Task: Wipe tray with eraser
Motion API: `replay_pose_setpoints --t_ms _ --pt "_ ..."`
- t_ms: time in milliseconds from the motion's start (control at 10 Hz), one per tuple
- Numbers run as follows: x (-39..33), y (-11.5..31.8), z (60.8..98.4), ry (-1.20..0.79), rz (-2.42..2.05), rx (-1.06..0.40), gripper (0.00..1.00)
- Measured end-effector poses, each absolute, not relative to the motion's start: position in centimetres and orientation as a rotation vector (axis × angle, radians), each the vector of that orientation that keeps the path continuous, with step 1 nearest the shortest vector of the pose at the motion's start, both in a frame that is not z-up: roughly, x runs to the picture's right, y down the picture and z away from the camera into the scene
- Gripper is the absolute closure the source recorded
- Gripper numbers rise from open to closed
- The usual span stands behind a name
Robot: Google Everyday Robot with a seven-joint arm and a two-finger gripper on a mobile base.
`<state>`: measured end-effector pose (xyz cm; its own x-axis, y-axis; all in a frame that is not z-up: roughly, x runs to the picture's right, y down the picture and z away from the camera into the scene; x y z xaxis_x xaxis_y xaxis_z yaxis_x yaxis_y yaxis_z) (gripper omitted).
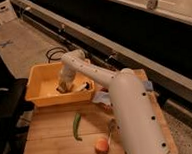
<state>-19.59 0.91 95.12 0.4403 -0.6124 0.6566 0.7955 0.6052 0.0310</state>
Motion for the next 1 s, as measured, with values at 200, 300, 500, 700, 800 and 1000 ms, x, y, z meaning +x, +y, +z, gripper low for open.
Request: replay_pose_setpoints --t_ms 200,300,500,700,800,1000 --pt "-19.9 0.1 97.4 -0.661 -0.876 -0.296 1.00" --pt "-20.5 -0.3 98.2 -0.662 -0.870 -0.284 1.00" --pt "-21.3 -0.6 98.3 -0.670 -0.874 -0.265 1.00" --pt "-23.6 -0.9 97.2 -0.709 -0.893 -0.233 1.00" --pt "-24.6 -0.8 96.4 -0.730 -0.900 -0.224 1.00" --pt "-25.7 0.1 95.0 -0.765 -0.915 -0.225 1.00"
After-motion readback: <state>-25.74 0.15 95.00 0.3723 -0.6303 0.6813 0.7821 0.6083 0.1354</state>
